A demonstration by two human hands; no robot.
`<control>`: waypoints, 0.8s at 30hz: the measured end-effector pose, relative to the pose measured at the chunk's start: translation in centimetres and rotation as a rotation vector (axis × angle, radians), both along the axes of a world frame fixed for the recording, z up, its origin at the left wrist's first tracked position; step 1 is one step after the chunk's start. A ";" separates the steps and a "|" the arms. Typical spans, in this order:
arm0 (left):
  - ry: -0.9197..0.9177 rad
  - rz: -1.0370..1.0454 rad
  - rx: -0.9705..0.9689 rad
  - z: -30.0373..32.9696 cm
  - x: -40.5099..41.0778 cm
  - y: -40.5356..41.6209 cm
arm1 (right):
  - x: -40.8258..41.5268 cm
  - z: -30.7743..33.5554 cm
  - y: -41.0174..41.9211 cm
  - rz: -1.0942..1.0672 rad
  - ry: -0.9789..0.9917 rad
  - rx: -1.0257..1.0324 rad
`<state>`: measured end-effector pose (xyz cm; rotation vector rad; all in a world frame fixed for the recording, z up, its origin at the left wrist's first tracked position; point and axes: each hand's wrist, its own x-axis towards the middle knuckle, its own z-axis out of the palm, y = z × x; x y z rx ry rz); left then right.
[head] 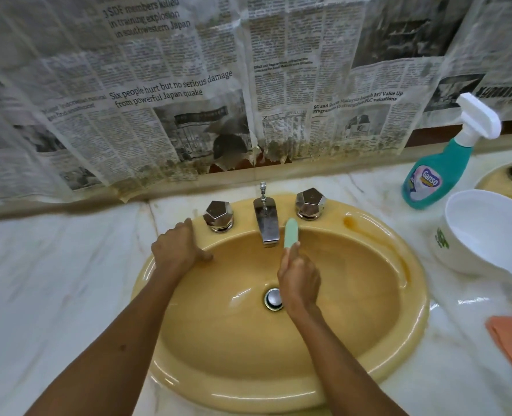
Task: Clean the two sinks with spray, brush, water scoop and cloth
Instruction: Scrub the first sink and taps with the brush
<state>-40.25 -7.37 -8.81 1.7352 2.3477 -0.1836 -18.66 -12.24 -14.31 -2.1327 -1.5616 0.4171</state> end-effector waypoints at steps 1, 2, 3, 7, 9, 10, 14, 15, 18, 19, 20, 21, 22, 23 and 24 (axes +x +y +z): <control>0.007 -0.008 0.007 -0.1 -0.2 0.0 | -1.7 -0.2 0.0 0.019 0.005 0.009; 0.014 -0.018 0.013 -0.2 -0.4 0.1 | -3.3 -0.2 -0.2 0.055 0.016 -0.010; 0.023 -0.026 0.018 -0.3 -0.5 0.1 | -4.6 0.1 -0.4 0.108 0.007 -0.013; 0.055 -0.057 0.034 -0.7 -0.8 0.2 | -3.2 0.0 0.0 0.139 -0.102 0.084; 0.056 -0.070 0.035 -0.8 -0.9 0.3 | 0.6 -0.1 -0.2 0.002 -0.128 0.090; 0.050 -0.076 0.033 -0.8 -1.0 0.3 | 2.5 0.0 -0.3 -0.091 -0.115 0.070; 0.020 -0.120 0.032 -0.8 -1.3 0.4 | 4.1 -0.1 -0.5 -0.386 0.034 0.103; 0.005 -0.134 0.020 -0.4 -1.7 0.5 | 2.7 0.0 -0.4 -0.381 0.065 0.117; -0.250 -0.128 -0.002 0.6 -3.9 1.1 | -2.0 -0.1 -0.3 -0.242 0.118 0.098; -0.399 -0.092 0.004 0.8 -5.5 1.0 | -4.0 -0.1 -0.4 -0.179 0.127 0.072; -0.528 -0.056 0.035 0.8 -6.8 0.6 | -5.7 -0.1 -0.6 -0.118 0.124 0.054; -0.604 -0.026 0.097 0.6 -8.4 0.0 | -7.4 0.1 -1.0 -0.061 0.114 0.043; -0.625 -0.011 0.173 0.2 -10.0 -0.9 | -9.1 0.3 -1.5 -0.005 0.103 0.041; -0.605 0.000 0.248 -0.4 -11.6 -2.0 | -10.5 0.4 -2.2 0.050 0.098 0.041; -0.588 0.000 0.316 -1.1 -13.0 -3.0 | -11.8 0.6 -3.0 0.105 0.090 0.036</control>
